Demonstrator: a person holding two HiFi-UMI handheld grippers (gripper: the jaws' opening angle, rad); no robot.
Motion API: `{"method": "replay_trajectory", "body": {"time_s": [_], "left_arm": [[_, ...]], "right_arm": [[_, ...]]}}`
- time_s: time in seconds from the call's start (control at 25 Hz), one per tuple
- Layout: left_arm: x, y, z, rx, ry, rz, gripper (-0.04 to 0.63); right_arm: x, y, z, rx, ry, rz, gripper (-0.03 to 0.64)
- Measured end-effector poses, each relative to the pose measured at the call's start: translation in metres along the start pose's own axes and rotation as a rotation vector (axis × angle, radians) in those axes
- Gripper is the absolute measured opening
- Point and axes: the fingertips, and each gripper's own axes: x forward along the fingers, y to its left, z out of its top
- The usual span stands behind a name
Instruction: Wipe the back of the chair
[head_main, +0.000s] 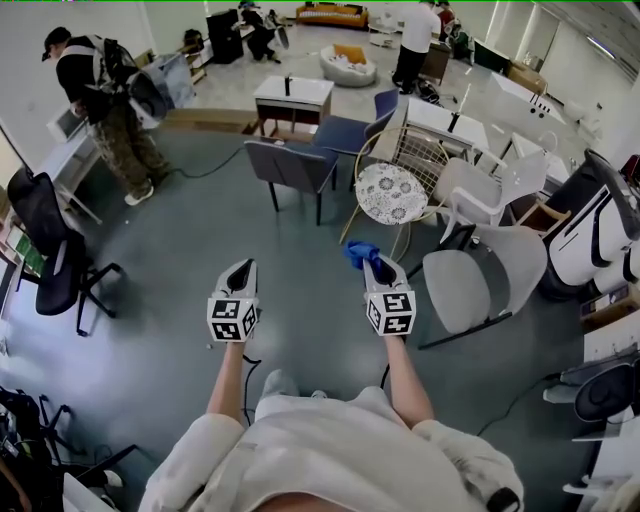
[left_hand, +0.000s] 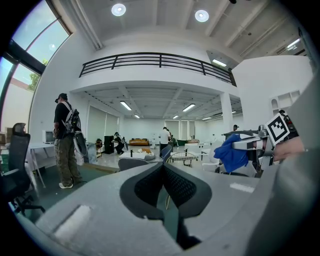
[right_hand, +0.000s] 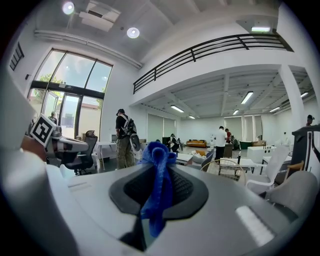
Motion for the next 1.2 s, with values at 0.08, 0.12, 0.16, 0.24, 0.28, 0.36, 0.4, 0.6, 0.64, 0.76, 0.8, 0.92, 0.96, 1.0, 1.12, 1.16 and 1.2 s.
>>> {"method": "replay_trajectory", "body": {"time_s": [0.08,0.12,0.16,0.24,0.28,0.36,0.4,0.6,0.64,0.76,0.8,0.92,0.96,1.0,1.12,1.16,1.2], "left_arm": [[0.006,0.001,-0.002,-0.001,0.004,0.001,0.005],[0.009,0.003,-0.003,-0.002,0.006,0.002,0.005],[0.013,0.004,-0.004,-0.002,0.008,0.001,0.005],[0.02,0.008,-0.007,-0.004,0.011,0.0,0.005],[0.025,0.01,-0.007,-0.006,0.012,0.0,0.005],[0.036,0.015,-0.007,-0.005,0.012,-0.005,0.005],[0.043,0.017,-0.007,-0.004,0.011,-0.008,0.005],[0.086,0.035,-0.003,-0.006,0.004,-0.025,0.005],[0.096,0.041,-0.003,-0.007,0.003,-0.029,0.005],[0.129,0.062,0.0,-0.013,0.009,-0.04,0.005],[0.141,0.069,0.002,-0.015,0.01,-0.045,0.005],[0.179,0.092,0.015,-0.019,0.009,-0.059,0.005],[0.192,0.1,0.019,-0.021,0.009,-0.063,0.005],[0.204,0.109,0.024,-0.022,0.009,-0.066,0.005],[0.241,0.136,0.038,-0.021,0.003,-0.074,0.005],[0.253,0.145,0.044,-0.021,0.0,-0.075,0.005],[0.265,0.154,0.049,-0.02,-0.004,-0.076,0.005]], "right_arm": [[0.006,-0.002,-0.002,-0.001,0.004,0.004,0.055],[0.01,-0.003,-0.003,-0.001,0.006,0.005,0.055],[0.013,-0.004,-0.004,-0.001,0.007,0.006,0.055],[0.021,-0.007,-0.005,-0.002,0.009,0.007,0.055],[0.026,-0.008,-0.005,-0.003,0.01,0.008,0.055],[0.037,-0.011,-0.005,-0.005,0.011,0.008,0.055],[0.043,-0.013,-0.005,-0.006,0.011,0.007,0.055],[0.086,-0.022,-0.003,-0.013,0.016,0.004,0.055],[0.096,-0.024,-0.002,-0.014,0.017,0.002,0.055],[0.133,-0.029,0.003,-0.019,0.024,-0.004,0.055],[0.146,-0.032,0.006,-0.021,0.025,-0.008,0.055],[0.187,-0.042,0.022,-0.026,0.025,-0.02,0.055],[0.2,-0.044,0.027,-0.026,0.025,-0.024,0.055],[0.215,-0.046,0.033,-0.027,0.025,-0.028,0.055],[0.259,-0.051,0.048,-0.03,0.022,-0.035,0.055],[0.274,-0.053,0.054,-0.033,0.02,-0.035,0.055],[0.288,-0.055,0.06,-0.037,0.018,-0.035,0.055]]}}
